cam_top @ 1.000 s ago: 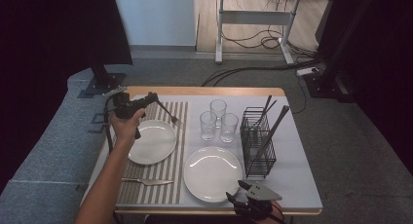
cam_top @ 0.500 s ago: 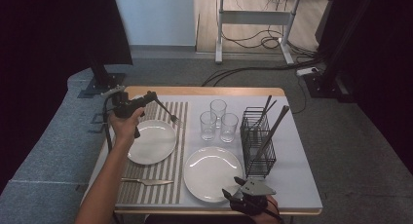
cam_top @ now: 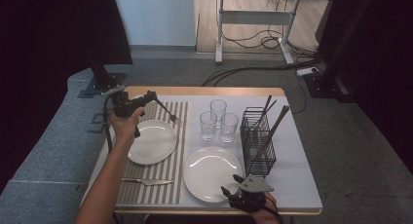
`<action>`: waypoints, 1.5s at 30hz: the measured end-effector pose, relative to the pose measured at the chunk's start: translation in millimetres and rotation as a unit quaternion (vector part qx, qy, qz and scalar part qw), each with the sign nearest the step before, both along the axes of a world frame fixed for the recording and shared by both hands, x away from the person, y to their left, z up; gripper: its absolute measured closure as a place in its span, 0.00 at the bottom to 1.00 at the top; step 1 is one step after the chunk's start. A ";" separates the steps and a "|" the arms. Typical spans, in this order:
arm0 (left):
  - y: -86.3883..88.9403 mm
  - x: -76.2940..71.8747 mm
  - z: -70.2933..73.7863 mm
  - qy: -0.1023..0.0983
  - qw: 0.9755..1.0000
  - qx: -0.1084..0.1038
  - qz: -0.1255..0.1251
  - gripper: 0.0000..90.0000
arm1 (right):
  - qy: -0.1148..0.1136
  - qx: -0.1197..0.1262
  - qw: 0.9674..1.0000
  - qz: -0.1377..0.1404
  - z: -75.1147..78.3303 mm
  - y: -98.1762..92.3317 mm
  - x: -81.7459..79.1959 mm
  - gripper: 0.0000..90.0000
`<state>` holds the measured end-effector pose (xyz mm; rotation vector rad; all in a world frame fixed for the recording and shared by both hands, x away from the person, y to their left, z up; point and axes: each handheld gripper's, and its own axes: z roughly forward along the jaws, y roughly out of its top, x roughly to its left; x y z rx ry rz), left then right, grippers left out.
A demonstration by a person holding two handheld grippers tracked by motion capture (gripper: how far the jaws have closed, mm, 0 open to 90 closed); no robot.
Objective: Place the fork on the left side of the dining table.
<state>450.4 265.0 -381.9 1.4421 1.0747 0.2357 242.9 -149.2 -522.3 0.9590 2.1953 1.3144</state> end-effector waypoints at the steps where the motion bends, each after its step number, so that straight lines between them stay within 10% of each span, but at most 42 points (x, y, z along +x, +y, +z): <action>1: -0.1 0.6 -0.4 0.000 1.000 0.000 0.001 0.97 | 0.000 0.000 1.000 0.001 -0.4 -0.4 0.0 0.42; 45: 1.0 18.1 -10.9 0.011 0.999 0.028 0.019 0.97 | -0.004 -0.003 1.000 0.002 -4.8 1.1 -1.6 0.43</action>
